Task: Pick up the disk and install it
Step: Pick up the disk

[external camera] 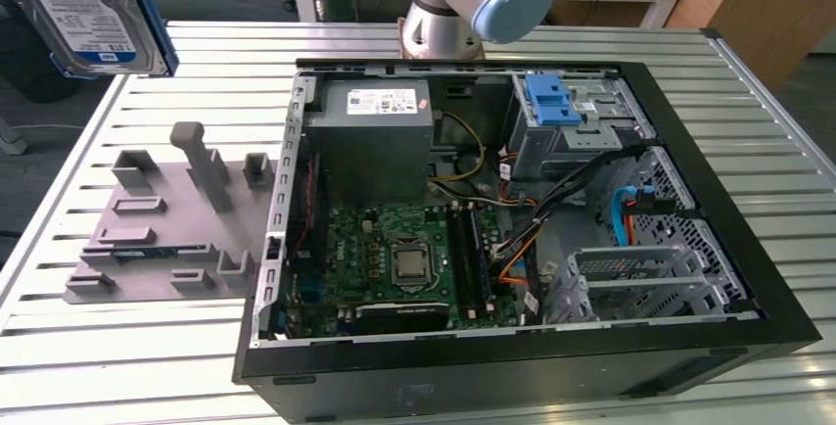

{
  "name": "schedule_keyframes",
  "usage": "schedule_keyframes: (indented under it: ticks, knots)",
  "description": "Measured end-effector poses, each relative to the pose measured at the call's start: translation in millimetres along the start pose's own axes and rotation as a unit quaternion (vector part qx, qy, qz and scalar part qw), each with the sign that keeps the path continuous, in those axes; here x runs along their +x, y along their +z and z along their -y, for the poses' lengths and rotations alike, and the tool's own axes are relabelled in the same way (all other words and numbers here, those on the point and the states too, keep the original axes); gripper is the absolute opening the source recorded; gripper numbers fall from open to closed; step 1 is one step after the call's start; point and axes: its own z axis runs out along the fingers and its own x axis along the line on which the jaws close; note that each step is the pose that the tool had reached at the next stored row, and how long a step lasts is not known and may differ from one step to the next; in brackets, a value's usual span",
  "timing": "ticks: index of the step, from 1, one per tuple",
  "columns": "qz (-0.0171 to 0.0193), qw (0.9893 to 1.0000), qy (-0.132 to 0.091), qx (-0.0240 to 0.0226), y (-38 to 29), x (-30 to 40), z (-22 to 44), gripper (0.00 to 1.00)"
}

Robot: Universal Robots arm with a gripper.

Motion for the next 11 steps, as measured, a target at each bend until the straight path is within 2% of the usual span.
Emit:
schedule_keyframes:
  ticks: [11]
  knots:
    - [0.0000, 1.0000, 0.000, 0.0000, 0.0, 0.0, 2.0, 0.36]
